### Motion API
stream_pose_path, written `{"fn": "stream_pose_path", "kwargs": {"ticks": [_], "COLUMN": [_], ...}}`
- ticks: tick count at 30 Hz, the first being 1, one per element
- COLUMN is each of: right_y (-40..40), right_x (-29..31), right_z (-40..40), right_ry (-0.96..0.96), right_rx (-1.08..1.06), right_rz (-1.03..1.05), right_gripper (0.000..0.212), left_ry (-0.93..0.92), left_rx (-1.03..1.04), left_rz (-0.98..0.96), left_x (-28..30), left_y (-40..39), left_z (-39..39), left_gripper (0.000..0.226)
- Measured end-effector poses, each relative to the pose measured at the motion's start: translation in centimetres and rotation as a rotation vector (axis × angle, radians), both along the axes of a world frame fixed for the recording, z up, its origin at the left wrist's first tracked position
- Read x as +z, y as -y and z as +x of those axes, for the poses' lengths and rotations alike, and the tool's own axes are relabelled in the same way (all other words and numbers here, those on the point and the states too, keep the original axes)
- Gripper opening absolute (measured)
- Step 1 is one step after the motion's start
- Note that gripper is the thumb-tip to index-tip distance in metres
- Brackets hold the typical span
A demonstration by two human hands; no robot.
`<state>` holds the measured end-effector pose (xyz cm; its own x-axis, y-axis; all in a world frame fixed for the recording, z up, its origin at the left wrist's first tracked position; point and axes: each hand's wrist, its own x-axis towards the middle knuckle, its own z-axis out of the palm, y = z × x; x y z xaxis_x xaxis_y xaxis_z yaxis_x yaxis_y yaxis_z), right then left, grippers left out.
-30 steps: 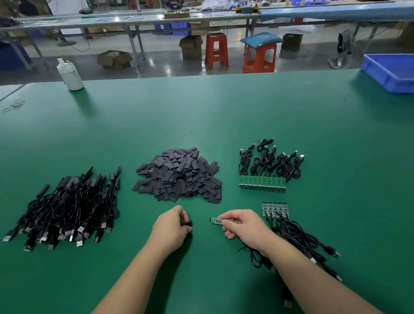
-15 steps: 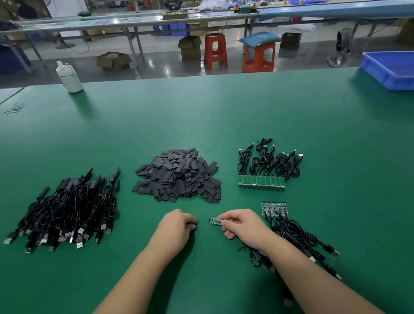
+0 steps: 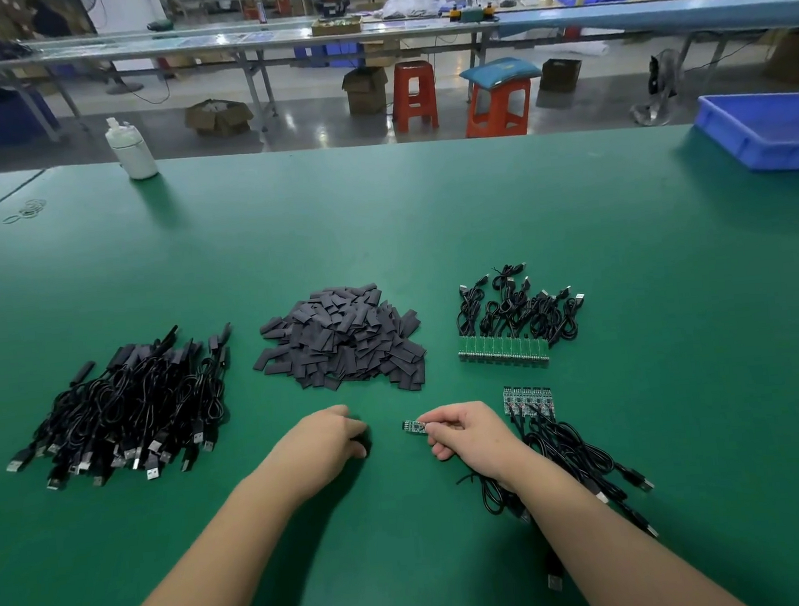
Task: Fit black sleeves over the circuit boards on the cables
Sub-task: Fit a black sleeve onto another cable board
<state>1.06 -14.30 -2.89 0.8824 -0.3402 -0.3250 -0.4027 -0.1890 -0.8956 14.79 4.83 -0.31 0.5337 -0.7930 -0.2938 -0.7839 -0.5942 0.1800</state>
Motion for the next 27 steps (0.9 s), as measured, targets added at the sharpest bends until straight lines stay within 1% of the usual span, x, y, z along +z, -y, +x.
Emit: {"fn": "stream_pose_path", "kwargs": {"ticks": [3, 6, 8, 11, 13, 18, 22, 27], "right_y": [0.0, 0.0, 0.0, 0.0, 0.0, 0.2, 0.3, 0.2], "right_x": [0.1, 0.1, 0.2, 0.1, 0.0, -0.1, -0.3, -0.3], "right_z": [0.0, -0.1, -0.1, -0.1, -0.1, -0.1, 0.0, 0.0], "right_ry": [0.003, 0.006, 0.005, 0.009, 0.009, 0.013, 0.02, 0.028], "right_rx": [0.001, 0.005, 0.015, 0.023, 0.027, 0.038, 0.03, 0.046], "right_rz": [0.003, 0.01, 0.014, 0.021, 0.02, 0.026, 0.045, 0.04], "right_gripper": [0.023, 0.023, 0.022, 0.022, 0.022, 0.022, 0.022, 0.02], "left_ry": [-0.021, 0.021, 0.035, -0.067, -0.108, -0.136, -0.174, -0.171], "left_rx": [0.001, 0.003, 0.02, 0.106, 0.152, 0.242, 0.288, 0.305], "left_rz": [-0.074, -0.158, -0.289, -0.534, -0.615, -0.712, -0.778, -0.745], "left_x": [-0.3, -0.6, -0.8, -1.2, -1.6, -2.4, -2.5, -3.1], "left_y": [-0.4, -0.8, -0.8, -0.2, 0.3, 0.9, 1.0, 1.0], "left_z": [0.1, -0.1, -0.5, -1.6, -2.4, -3.4, -3.7, -3.7], "left_gripper": [0.023, 0.024, 0.024, 0.02, 0.017, 0.012, 0.014, 0.023]}}
